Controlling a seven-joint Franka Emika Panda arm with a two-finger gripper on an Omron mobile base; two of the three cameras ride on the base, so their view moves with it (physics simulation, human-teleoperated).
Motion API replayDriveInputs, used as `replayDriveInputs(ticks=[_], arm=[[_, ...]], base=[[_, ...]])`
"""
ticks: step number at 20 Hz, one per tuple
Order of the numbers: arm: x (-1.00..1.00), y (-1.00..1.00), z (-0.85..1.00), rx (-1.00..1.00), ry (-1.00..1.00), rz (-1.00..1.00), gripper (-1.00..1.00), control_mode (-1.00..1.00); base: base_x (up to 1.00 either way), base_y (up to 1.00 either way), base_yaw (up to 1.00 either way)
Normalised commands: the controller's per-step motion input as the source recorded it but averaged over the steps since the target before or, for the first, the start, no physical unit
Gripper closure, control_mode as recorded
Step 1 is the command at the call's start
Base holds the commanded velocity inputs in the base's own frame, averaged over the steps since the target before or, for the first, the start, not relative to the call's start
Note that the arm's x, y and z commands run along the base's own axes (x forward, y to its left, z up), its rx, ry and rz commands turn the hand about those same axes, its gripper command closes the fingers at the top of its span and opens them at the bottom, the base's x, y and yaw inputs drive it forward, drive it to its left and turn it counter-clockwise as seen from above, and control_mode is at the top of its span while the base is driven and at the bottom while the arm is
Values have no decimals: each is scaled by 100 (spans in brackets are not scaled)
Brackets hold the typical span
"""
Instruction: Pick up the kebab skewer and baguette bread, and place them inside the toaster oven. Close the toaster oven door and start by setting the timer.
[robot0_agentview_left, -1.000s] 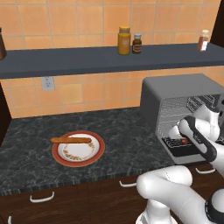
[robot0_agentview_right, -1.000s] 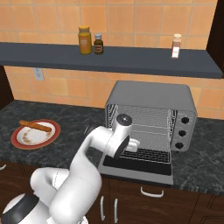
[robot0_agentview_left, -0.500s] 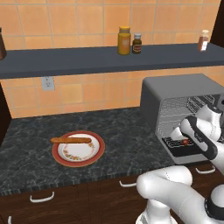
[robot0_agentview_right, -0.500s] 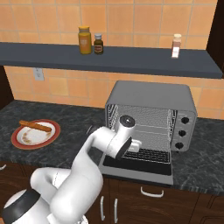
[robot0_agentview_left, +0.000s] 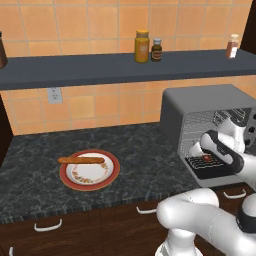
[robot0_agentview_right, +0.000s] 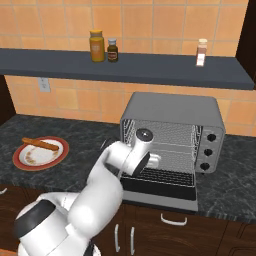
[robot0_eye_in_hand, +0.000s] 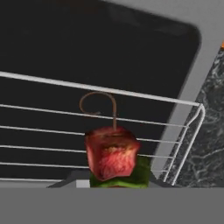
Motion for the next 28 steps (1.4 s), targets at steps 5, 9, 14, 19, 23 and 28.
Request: replayDriveInputs(ticks=[5,9,14,19,23,28], arm=[[12,0,-40,-2,5,2,100,-100],[0,-2,-22,-1,1,2,100,-100],[-33,-2,-8,0,0,2,-100,-100],[-8,0,41,0,-4,0,-100,-100],[-37,1,73,0,-5,0,-100,-100],[-100,13,59,0,-15,-20,-100,-100]], base=[[0,0,0],[0,0,0],[0,0,0],[0,0,0],[0,0,0],[0,0,0]])
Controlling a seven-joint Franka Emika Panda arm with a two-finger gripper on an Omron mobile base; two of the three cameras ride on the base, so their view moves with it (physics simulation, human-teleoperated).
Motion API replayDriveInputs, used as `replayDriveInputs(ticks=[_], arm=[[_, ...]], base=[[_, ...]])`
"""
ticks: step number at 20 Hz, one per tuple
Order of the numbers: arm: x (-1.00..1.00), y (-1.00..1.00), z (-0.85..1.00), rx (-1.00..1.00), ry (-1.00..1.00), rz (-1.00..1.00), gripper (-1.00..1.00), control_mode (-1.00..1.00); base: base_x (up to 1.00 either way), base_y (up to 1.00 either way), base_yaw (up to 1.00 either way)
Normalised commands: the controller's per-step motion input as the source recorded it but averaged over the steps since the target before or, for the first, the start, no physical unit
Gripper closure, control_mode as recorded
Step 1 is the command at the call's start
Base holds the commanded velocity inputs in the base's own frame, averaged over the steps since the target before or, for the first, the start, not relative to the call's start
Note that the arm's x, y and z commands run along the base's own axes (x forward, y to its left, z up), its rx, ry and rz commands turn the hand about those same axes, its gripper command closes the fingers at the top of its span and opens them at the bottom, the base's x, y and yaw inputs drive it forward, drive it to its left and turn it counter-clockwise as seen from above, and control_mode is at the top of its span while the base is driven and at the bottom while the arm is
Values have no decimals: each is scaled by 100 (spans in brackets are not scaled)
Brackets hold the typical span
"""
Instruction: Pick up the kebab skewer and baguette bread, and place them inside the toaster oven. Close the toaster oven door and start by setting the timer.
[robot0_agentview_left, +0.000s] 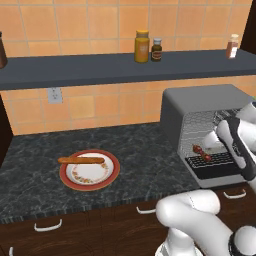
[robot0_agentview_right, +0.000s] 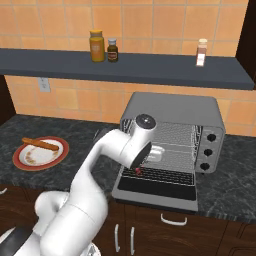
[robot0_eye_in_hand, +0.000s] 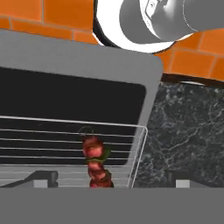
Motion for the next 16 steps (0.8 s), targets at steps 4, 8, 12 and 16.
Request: replayDriveInputs(ticks=[4,8,12,16], arm=[[-100,55,36,0,-1,-33,-100,-100],[-95,81,23,0,1,-37,-100,-100],[-67,91,28,6,0,-44,-100,-100],[-39,99,26,10,0,-38,-100,-100]], base=[[0,0,0],[0,0,0],[0,0,0],[0,0,0]])
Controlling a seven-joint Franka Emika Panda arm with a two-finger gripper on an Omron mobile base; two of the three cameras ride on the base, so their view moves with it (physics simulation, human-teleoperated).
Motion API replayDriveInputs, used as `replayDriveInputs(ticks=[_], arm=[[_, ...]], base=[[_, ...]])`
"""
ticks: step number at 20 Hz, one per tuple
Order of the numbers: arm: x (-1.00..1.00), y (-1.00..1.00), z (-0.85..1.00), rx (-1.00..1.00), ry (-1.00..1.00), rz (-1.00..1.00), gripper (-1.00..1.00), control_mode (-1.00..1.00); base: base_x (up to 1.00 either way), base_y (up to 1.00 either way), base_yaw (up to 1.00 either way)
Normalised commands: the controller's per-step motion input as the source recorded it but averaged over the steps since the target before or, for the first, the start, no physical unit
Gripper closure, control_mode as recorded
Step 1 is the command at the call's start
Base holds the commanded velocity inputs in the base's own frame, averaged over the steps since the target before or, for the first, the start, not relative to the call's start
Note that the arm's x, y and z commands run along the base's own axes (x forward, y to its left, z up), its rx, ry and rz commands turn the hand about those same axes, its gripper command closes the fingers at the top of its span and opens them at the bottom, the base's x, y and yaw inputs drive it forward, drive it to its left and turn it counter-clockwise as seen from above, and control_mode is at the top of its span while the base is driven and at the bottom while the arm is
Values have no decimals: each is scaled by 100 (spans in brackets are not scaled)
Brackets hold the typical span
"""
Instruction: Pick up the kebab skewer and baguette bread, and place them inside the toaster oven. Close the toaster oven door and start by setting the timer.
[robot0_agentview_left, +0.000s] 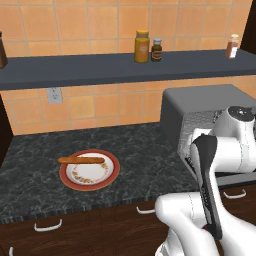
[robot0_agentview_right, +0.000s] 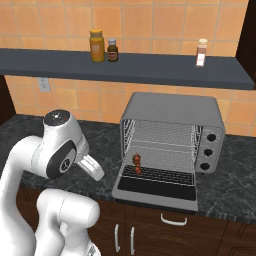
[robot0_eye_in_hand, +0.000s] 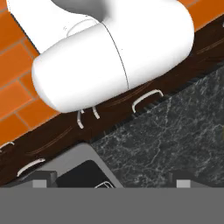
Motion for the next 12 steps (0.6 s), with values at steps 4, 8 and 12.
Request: replayDriveInputs(ticks=[4,8,12], arm=[[-22,99,0,2,0,-39,-100,-100],[0,81,-16,0,0,-16,-100,-100],[-7,36,-9,11,1,-4,-100,-100]], base=[[0,0,0],[0,0,0],[0,0,0]])
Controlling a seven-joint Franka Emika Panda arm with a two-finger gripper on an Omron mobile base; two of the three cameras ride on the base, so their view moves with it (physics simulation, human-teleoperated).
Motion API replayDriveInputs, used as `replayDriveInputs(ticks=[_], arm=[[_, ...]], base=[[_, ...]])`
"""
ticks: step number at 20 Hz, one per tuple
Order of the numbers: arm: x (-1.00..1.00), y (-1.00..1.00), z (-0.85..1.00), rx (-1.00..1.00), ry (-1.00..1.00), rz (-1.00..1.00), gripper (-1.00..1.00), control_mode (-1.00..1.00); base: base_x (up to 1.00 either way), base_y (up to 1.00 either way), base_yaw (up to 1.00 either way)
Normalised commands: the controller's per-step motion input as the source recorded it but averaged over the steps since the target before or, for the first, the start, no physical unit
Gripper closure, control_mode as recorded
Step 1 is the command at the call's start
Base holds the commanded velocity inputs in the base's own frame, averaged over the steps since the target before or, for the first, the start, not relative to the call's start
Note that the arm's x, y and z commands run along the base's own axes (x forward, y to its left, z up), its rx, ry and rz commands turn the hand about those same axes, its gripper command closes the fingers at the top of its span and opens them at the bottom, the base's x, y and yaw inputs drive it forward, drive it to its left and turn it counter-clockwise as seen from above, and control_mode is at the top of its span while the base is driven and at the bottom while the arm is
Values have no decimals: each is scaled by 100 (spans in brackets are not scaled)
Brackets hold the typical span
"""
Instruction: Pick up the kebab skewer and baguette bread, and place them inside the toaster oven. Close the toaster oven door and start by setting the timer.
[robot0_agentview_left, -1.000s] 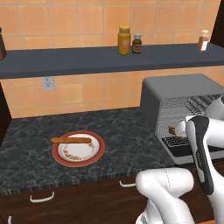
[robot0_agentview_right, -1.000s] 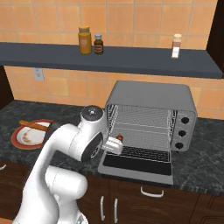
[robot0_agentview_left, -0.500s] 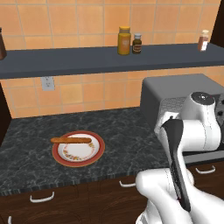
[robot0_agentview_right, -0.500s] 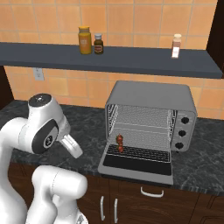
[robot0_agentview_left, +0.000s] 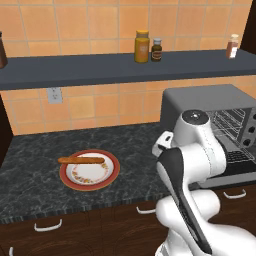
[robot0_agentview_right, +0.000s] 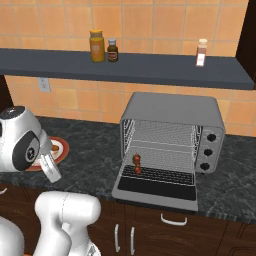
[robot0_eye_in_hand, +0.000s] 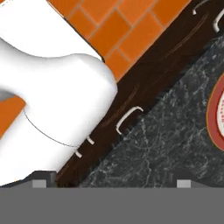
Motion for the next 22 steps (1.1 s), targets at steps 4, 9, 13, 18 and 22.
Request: replayDriveInputs(ticks=[4,9,13,18,22], arm=[[35,85,-3,21,0,-30,-100,-100],[40,95,-16,18,0,-53,-100,-100],[66,71,-23,6,0,-43,-100,-100],[69,47,-3,8,0,-37,-100,-100],[72,41,-8,7,0,-28,-100,-100]], base=[[0,0,0],[0,0,0],[0,0,0],[0,0,0],[0,0,0]])
